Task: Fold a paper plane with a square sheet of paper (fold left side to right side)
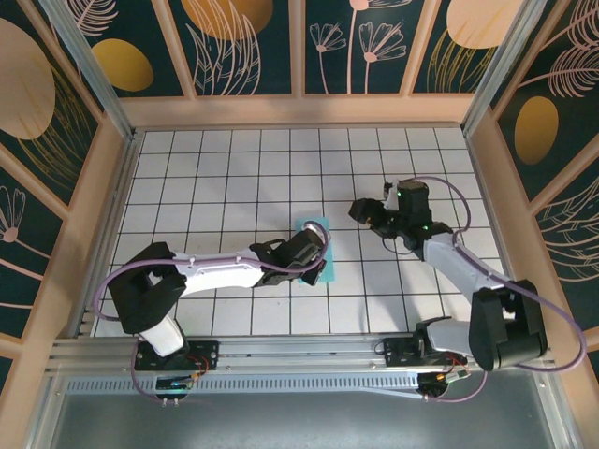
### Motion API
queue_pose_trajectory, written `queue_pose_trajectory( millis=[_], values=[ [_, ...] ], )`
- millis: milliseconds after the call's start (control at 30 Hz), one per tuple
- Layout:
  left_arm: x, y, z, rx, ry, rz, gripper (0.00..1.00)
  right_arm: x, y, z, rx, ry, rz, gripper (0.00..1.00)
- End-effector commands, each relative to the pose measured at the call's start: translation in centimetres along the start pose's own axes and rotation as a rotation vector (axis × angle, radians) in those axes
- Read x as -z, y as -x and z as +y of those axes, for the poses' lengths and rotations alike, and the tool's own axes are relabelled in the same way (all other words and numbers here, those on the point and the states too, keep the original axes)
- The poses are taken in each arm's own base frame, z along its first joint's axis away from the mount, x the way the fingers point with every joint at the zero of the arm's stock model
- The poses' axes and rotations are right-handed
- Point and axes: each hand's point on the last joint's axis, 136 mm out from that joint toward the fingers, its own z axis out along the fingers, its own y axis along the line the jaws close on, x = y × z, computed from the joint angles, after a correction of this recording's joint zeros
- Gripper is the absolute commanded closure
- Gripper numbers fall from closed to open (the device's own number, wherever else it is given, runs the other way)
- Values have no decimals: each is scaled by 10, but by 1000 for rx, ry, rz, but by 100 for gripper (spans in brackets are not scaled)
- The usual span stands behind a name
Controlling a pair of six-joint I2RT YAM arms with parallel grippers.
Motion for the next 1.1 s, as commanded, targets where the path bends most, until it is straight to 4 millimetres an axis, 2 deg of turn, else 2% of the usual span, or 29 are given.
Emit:
queue_pose_trajectory(
  millis=[0, 167, 367, 467, 600, 800, 1067],
  values=[
    [5, 5, -14, 83, -140, -7, 100, 8, -21, -18, 0, -48, 36, 35],
    [10, 12, -10, 181, -236, -15, 100, 10, -46, -19, -27, -2, 81, 39],
    [14, 18, -5, 264, -334, -18, 100, -1, -85, -9, -14, 39, 167, 56],
    [14, 15, 0, 282, -332, -3, 100, -13, -106, -2, -3, 57, 218, 71],
    [14, 11, 7, 308, -331, 1, 100, -30, -126, 1, 0, 57, 286, 98],
    [11, 6, 12, 322, -321, 11, 100, -46, -147, -1, 9, 18, 360, 100],
    [8, 4, 15, 330, -313, 18, 100, -50, -169, -15, 16, -33, 429, 100]
  ],
)
